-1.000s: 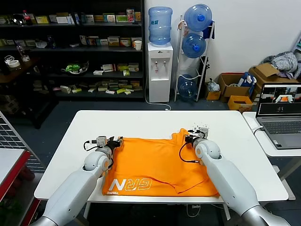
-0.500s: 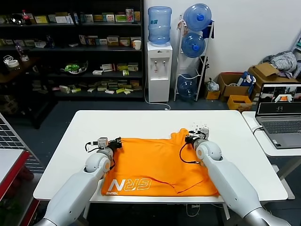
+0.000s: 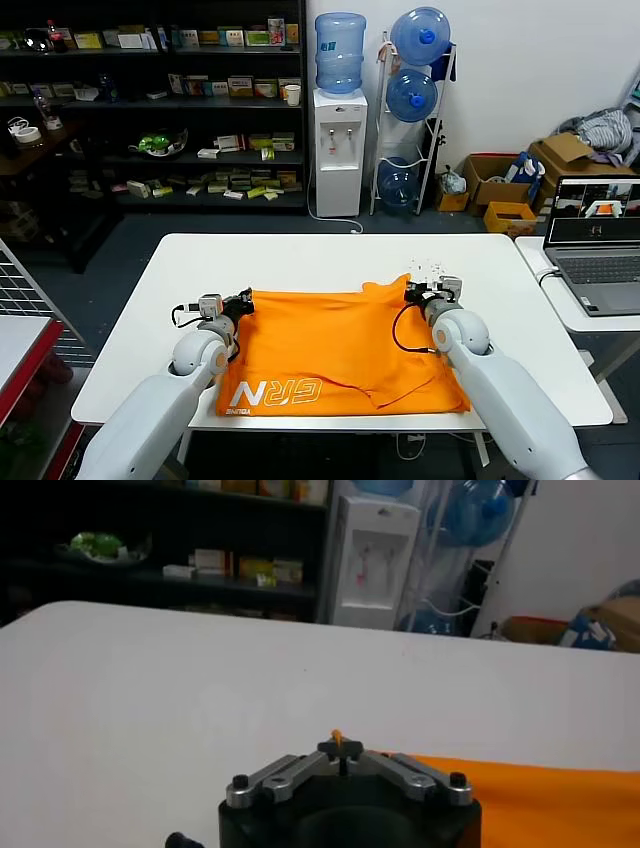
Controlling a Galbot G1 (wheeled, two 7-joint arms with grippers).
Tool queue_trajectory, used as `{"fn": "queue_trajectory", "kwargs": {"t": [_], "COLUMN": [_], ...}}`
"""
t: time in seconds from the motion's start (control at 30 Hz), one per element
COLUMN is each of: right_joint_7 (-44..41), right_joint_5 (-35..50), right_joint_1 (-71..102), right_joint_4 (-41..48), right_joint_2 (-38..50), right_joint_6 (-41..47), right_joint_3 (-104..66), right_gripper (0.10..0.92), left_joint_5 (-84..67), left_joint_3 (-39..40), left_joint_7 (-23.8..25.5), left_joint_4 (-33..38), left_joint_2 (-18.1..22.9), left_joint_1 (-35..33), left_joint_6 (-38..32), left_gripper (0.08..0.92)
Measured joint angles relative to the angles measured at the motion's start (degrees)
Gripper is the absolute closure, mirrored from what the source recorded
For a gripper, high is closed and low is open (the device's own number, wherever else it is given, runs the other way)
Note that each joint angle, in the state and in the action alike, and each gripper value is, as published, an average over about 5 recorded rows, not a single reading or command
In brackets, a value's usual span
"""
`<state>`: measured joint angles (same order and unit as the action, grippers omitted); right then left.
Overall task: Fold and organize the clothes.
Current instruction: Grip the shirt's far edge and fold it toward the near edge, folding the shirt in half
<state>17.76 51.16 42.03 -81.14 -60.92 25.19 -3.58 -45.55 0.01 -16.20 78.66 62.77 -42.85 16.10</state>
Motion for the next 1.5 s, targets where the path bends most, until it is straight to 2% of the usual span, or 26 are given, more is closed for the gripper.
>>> {"fn": "queue_trajectory", "kwargs": {"t": [0.77,1.1,1.5], "right_joint_7": [5.7,7.2,7.7], "right_joint_5": [4.1,5.0,5.3], "right_joint_1": [20.4,25.8,28.4], "right_joint_4": [-23.9,-28.7,-30.5], "right_joint_2": [11.5,12.8,13.1], "right_joint_6": [2.6,3.4,3.6], "right_joint_3": [-8.0,-10.2,-10.9], "right_gripper": [0.901,0.901,0.901], "left_joint_5": [0.2,1.1,1.8], "left_joint_3": [-3.8,-4.7,-5.2], "left_joint_7": [-5.7,-6.4,-7.1], "left_joint_4": [23.0,27.2,29.2], "left_joint_2": [-7.2,-7.5,-7.3], "left_joint_1": [-17.1,-23.0,-26.3], "left_joint_6": [1.2,1.1,1.1], "left_gripper": [0.907,0.907,0.907]}}
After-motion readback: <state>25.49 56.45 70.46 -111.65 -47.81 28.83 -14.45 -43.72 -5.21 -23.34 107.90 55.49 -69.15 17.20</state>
